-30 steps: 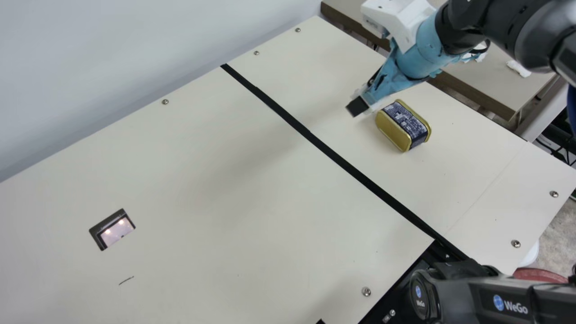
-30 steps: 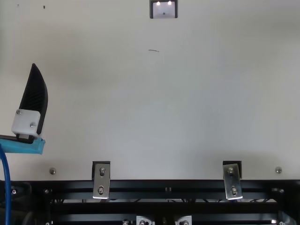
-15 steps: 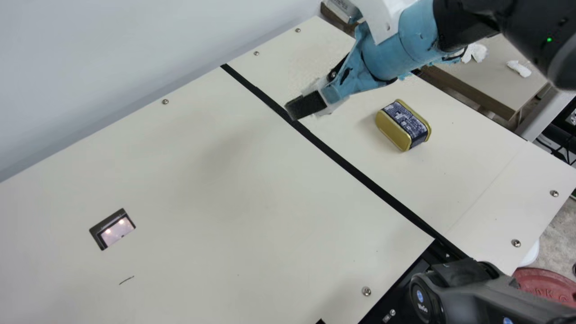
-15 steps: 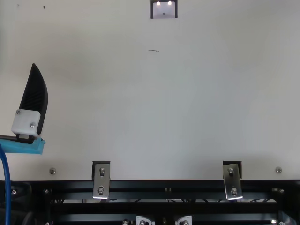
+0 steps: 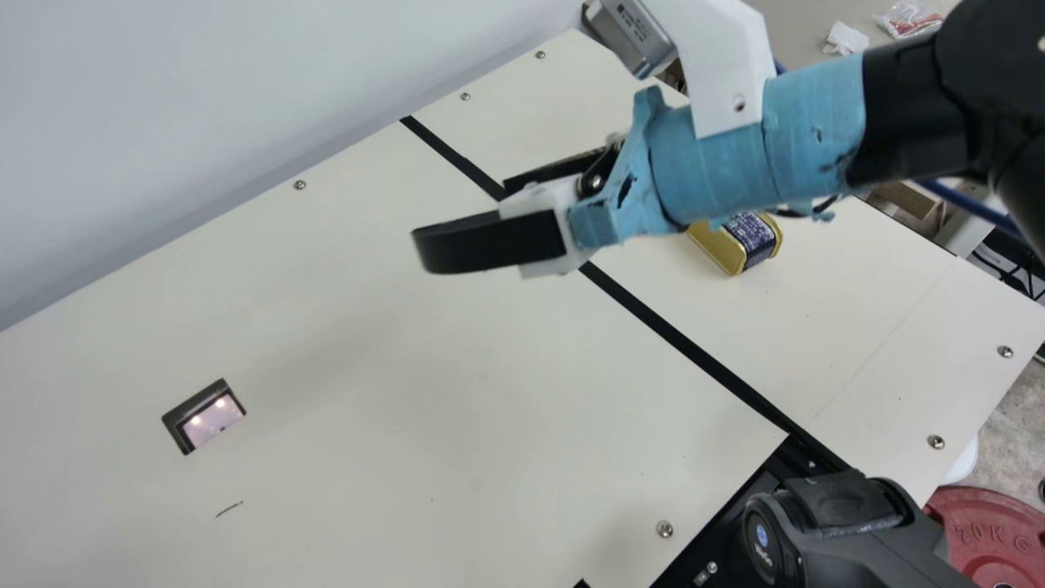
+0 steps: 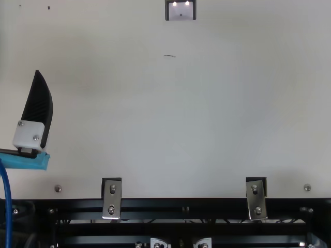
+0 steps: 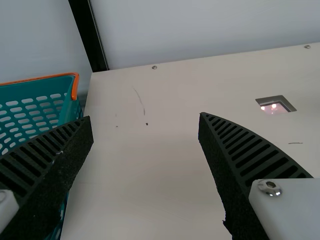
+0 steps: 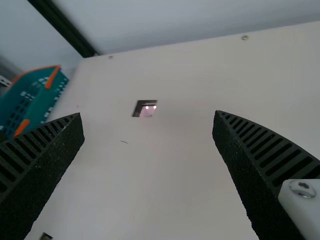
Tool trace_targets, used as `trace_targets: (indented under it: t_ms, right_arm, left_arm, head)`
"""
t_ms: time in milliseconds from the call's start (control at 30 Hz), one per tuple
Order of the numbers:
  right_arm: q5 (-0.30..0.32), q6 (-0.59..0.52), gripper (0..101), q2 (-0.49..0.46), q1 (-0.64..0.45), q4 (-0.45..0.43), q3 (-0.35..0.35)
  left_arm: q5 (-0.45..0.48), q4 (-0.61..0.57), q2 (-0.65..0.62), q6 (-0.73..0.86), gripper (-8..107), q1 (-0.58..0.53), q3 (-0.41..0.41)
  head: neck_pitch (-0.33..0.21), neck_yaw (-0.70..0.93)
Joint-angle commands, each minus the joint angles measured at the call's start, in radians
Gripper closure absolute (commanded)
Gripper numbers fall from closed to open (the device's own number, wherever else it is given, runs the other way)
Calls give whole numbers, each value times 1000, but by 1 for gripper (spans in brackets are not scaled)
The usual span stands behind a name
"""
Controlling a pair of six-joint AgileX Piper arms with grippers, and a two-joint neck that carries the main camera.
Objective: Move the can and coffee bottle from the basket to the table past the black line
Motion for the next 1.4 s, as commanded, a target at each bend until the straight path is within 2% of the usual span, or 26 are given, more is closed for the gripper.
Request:
trace_targets:
  t_ms: [0,100,233,267,367,867,1067,1367]
  right_arm:
    - [0,12,0,-44,28,65,35]
    - [0,32,0,-98,61,94,68]
    - [0,70,0,-174,73,75,95]
    - [1,55,0,-139,77,96,91]
    - [3,70,0,-175,76,87,95]
    - [3,70,0,-178,76,90,95]
    - [3,70,0,-178,76,90,95]
    - [3,70,0,-178,76,90,95]
  left_arm:
    - [0,0,0,0,9,0,0]
    - [0,0,0,0,9,0,0]
    - [0,0,0,0,9,0,0]
    - [0,0,0,0,9,0,0]
    - [0,0,0,0,9,0,0]
    - [0,0,0,0,9,0,0]
    - [0,0,0,0,9,0,0]
    - [0,0,0,0,9,0,0]
  head:
    - [-23,-11]
    - [-23,-11]
    - [-23,-11]
    - [-23,-11]
    - [-23,-11]
    - [-12,1]
    - [20,115]
    - [22,409]
